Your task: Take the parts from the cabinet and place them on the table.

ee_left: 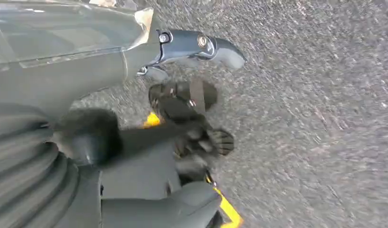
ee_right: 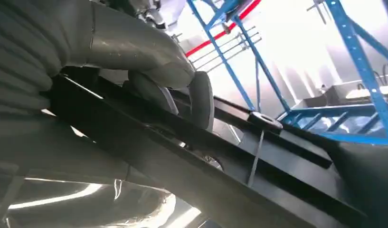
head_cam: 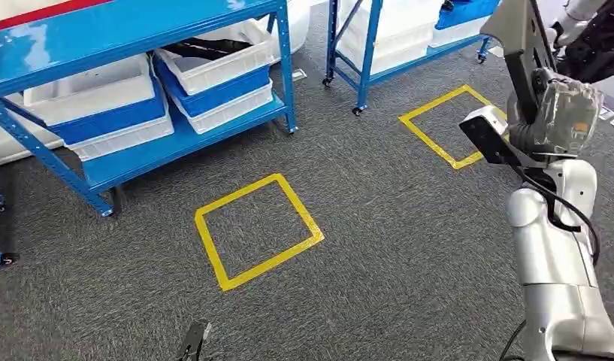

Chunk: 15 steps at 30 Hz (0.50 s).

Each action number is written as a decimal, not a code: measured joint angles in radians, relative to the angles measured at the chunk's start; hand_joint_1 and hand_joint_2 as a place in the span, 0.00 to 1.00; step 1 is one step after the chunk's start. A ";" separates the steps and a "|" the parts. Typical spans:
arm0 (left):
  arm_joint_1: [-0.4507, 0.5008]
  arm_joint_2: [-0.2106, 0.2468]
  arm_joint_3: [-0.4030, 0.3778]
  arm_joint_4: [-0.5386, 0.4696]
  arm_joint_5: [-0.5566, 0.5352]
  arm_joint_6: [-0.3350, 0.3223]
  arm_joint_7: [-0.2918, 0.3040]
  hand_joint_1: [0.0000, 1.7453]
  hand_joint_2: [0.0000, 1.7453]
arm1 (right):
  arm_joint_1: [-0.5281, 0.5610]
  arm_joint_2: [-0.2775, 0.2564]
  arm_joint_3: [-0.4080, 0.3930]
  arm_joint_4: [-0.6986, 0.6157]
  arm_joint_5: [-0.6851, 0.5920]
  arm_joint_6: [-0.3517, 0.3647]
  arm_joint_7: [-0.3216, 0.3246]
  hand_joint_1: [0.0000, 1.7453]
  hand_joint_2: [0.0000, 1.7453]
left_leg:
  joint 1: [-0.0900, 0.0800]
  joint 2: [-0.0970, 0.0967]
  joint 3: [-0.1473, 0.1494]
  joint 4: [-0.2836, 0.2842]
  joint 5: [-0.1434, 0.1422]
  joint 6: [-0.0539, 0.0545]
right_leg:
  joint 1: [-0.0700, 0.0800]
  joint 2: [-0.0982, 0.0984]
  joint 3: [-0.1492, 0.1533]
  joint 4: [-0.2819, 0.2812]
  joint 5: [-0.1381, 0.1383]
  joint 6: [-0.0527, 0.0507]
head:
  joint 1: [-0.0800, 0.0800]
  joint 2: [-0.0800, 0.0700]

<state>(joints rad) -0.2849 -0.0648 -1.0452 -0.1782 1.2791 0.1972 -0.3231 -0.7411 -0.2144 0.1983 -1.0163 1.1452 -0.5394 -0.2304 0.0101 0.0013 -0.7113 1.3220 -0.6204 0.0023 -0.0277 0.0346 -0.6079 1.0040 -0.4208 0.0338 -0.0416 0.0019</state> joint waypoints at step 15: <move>0.013 -0.001 0.003 0.000 0.002 -0.019 -0.018 0.00 1.00 | -0.137 0.021 0.042 0.176 -0.001 -0.048 0.002 1.00 1.00 | -0.006 0.016 0.146 -0.345 0.185 0.058 | 0.003 -0.022 -0.171 0.288 -0.094 0.026 | 0.014 0.000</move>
<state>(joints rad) -0.2719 -0.0656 -1.0422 -0.1785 1.2806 0.1785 -0.3407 -0.8784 -0.1930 0.2403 -0.8408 1.1444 -0.5871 -0.2281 0.0043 0.0175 -0.5655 0.9768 -0.4353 0.0599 -0.0243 0.0128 -0.7794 1.2915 -0.5144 0.0601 -0.0271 0.0019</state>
